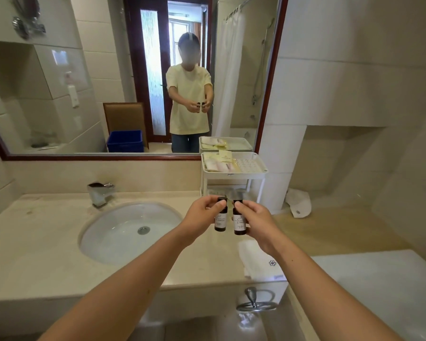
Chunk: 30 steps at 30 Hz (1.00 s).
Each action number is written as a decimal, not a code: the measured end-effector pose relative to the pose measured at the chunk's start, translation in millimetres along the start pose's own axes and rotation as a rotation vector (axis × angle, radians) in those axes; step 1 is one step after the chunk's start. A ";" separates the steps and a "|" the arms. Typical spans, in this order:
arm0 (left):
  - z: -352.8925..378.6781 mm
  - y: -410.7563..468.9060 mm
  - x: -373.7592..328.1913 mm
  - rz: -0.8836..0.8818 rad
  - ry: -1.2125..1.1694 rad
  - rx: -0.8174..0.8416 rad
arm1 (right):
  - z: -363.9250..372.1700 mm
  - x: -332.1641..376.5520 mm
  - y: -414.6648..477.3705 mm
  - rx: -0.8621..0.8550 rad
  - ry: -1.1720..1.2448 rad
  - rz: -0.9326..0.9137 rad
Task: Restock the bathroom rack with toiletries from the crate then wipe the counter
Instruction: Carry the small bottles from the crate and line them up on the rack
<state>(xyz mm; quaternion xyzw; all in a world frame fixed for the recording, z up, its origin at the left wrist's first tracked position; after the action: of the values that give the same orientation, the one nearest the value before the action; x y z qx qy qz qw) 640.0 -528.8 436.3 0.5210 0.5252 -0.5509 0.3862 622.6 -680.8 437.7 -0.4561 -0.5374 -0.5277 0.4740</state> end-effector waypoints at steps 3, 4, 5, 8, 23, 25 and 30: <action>11.0 22.4 -14.0 0.012 0.043 0.010 | -18.5 5.4 20.8 -0.022 0.000 -0.020; 13.9 30.6 -18.3 0.016 0.050 0.015 | -24.2 7.0 28.3 -0.026 -0.002 -0.027; 16.7 39.8 -22.2 0.019 0.052 0.023 | -29.7 8.7 36.4 -0.026 -0.005 -0.035; 23.6 70.5 -33.0 0.025 0.053 0.050 | -43.8 11.2 64.3 -0.026 -0.022 -0.053; 24.4 270.2 -95.1 0.134 0.165 0.121 | -91.0 9.1 258.1 -0.131 -0.182 -0.133; 23.8 293.3 -101.8 0.140 0.210 0.119 | -94.6 8.2 279.5 -0.138 -0.223 -0.135; 25.1 344.3 -114.7 0.129 0.294 0.102 | -104.9 2.8 328.5 -0.137 -0.310 -0.116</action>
<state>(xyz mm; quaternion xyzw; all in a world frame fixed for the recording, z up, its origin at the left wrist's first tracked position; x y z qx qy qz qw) 989.0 -619.0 485.6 0.6474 0.5129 -0.4689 0.3128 950.5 -776.8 484.1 -0.5316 -0.5923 -0.5128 0.3220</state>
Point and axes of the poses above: each hand's wrist, its own y-axis towards the middle knuckle, its own z-axis out of the palm, x = y × z, the point moved 5 cm from there along y, towards the middle knuckle, and after that the axes turned 14 degrees about -z, right-handed, at the moved point
